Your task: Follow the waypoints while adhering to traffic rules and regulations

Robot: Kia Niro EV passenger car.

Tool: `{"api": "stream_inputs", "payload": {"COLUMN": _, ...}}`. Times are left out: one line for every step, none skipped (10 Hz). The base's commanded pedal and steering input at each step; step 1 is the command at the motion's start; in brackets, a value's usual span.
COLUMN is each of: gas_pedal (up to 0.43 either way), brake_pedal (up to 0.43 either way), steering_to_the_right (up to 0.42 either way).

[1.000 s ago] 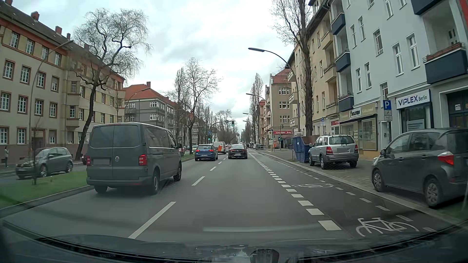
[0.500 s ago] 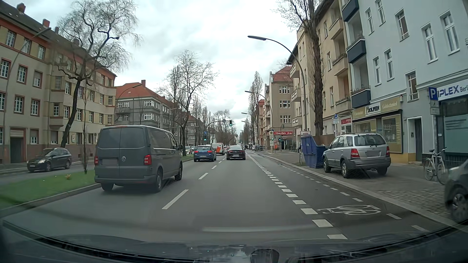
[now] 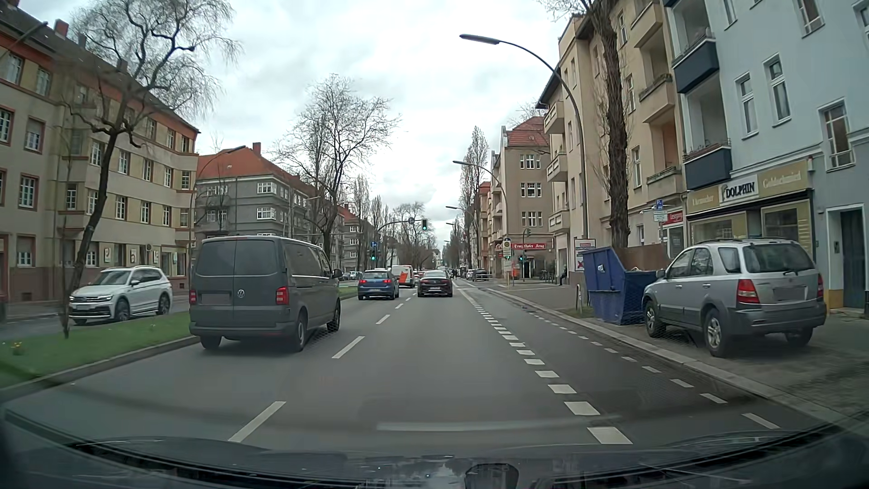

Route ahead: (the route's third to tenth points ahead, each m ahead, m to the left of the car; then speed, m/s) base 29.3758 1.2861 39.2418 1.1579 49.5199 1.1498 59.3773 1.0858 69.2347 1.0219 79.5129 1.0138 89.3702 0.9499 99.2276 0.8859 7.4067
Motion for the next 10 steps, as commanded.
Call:
{"api": "stream_inputs", "payload": {"gas_pedal": 0.260, "brake_pedal": 0.012, "steering_to_the_right": 0.000}}
{"api": "stream_inputs", "payload": {"gas_pedal": 0.260, "brake_pedal": 0.018, "steering_to_the_right": 0.000}}
{"api": "stream_inputs", "payload": {"gas_pedal": 0.260, "brake_pedal": 0.012, "steering_to_the_right": -0.001}}
{"api": "stream_inputs", "payload": {"gas_pedal": 0.268, "brake_pedal": 0.012, "steering_to_the_right": -0.001}}
{"api": "stream_inputs", "payload": {"gas_pedal": 0.268, "brake_pedal": 0.018, "steering_to_the_right": -0.001}}
{"api": "stream_inputs", "payload": {"gas_pedal": 0.268, "brake_pedal": 0.012, "steering_to_the_right": -0.001}}
{"api": "stream_inputs", "payload": {"gas_pedal": 0.268, "brake_pedal": 0.012, "steering_to_the_right": -0.002}}
{"api": "stream_inputs", "payload": {"gas_pedal": 0.268, "brake_pedal": 0.012, "steering_to_the_right": -0.002}}
{"api": "stream_inputs", "payload": {"gas_pedal": 0.268, "brake_pedal": 0.018, "steering_to_the_right": -0.002}}
{"api": "stream_inputs", "payload": {"gas_pedal": 0.268, "brake_pedal": 0.012, "steering_to_the_right": -0.002}}
